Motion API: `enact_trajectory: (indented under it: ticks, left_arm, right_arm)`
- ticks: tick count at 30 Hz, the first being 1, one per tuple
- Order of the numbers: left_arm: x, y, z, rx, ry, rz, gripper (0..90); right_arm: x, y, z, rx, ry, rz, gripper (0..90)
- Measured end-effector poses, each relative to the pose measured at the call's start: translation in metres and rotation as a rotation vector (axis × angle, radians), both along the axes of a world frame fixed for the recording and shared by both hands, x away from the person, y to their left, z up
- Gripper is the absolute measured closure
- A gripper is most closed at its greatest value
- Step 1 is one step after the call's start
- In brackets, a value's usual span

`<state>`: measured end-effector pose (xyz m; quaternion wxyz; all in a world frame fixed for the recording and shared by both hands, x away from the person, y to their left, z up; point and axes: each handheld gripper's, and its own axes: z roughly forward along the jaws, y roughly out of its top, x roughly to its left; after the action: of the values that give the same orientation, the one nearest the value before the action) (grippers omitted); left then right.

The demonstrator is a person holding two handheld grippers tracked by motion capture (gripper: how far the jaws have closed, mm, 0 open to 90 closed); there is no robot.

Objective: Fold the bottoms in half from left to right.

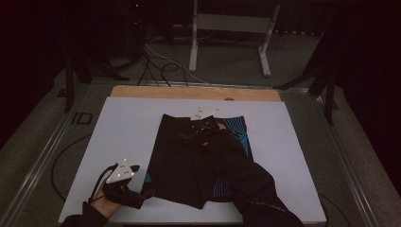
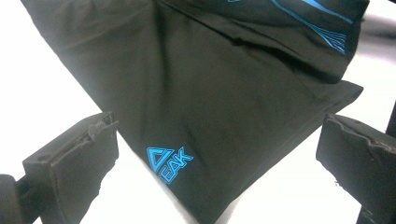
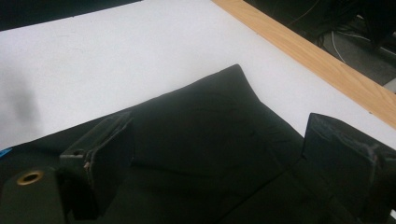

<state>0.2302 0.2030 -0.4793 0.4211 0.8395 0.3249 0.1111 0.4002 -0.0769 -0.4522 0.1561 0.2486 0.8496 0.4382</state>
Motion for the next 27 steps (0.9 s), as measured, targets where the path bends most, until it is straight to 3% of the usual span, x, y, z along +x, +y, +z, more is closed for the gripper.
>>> enact_trajectory:
  ticks: [14,18,20,25,27]
  left_arm:
    - [0.004,0.001,-0.007,0.038,0.027,0.021,0.0]
    - [0.006,0.001,-0.009,0.041,0.06,0.038,0.0]
    - [0.007,0.0,-0.01,0.05,0.1,0.026,0.0]
    - [0.006,-0.002,-0.011,0.067,0.114,0.016,0.0]
    - [0.007,-0.002,-0.01,0.095,0.12,0.042,0.0]
  right_arm:
    - [0.006,0.024,-0.014,-0.003,0.03,0.008,9.5]
    - [0.008,0.029,-0.018,-0.008,0.037,0.02,9.6]
    - [0.009,0.032,-0.02,-0.013,0.04,0.019,9.5]
    - [0.01,0.035,-0.024,-0.009,0.048,0.028,9.6]
    - [0.01,0.037,-0.025,-0.008,0.049,0.031,9.5]
